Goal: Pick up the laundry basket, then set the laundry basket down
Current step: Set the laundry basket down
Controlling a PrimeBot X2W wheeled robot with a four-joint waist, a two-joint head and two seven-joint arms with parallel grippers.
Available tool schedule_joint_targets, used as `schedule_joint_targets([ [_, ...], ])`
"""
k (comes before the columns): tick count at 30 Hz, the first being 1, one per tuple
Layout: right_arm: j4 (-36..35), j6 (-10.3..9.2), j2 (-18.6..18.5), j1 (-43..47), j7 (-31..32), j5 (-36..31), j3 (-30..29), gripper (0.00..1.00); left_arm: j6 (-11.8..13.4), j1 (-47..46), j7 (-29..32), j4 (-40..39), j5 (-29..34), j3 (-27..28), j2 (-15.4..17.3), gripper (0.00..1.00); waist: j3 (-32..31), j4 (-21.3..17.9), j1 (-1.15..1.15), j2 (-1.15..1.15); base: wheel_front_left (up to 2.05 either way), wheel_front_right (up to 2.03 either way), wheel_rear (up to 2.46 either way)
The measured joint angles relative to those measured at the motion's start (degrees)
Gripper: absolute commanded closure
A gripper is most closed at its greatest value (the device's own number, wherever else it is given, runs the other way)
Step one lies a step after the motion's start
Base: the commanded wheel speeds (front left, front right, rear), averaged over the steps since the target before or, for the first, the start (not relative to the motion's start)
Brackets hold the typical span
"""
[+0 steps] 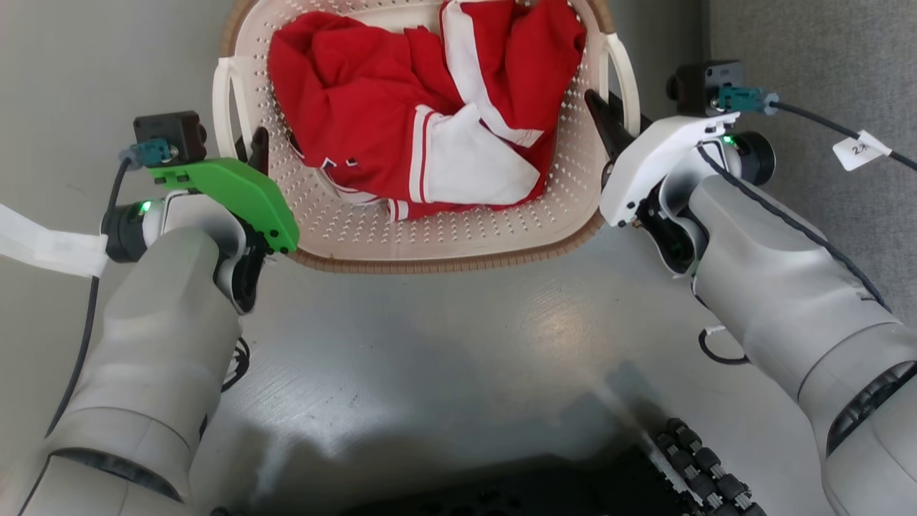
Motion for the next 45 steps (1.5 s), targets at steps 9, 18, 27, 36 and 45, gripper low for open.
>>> schedule_joint_targets([
  [9, -0.59, 0.00, 0.00, -1.93, -0.08, -0.23, -1.37, 1.00, 0.11, -2.35, -0.69, 0.42, 0.31, 0.56, 0.09, 1.00, 2.30, 0.28, 0.00, 0.00, 0.00, 0.00, 0.00],
  [18, -1.35, 0.00, 0.10, -2.96, -0.07, -1.56, -2.91, 1.00, 0.38, -3.42, -1.26, 1.16, 0.43, 0.65, 0.20, 1.00, 3.94, 0.20, 0.00, 0.00, 0.00, 0.00, 0.00],
  [27, -1.43, 0.00, 0.42, -2.89, -0.07, -2.14, -3.93, 1.00, 0.38, -4.18, -1.67, 1.68, 0.64, 0.54, 0.16, 1.00, 4.74, 0.18, 0.00, 0.00, 0.00, 0.00, 0.00],
  [36, -1.43, 0.49, 0.62, -2.85, -0.08, -3.16, -4.92, 0.00, 0.31, -4.36, -1.75, 2.36, 0.78, 0.62, 0.12, 0.00, 5.15, 0.10, 0.00, 0.00, 0.00, 0.00, 0.00],
  [45, -0.97, 1.12, 1.21, -2.79, -0.09, -4.08, -6.22, 0.00, 0.24, -4.91, -1.76, 3.21, 0.77, 0.80, 0.48, 0.00, 5.01, -0.03, -0.01, 0.00, 0.00, 0.00, 0.00],
])
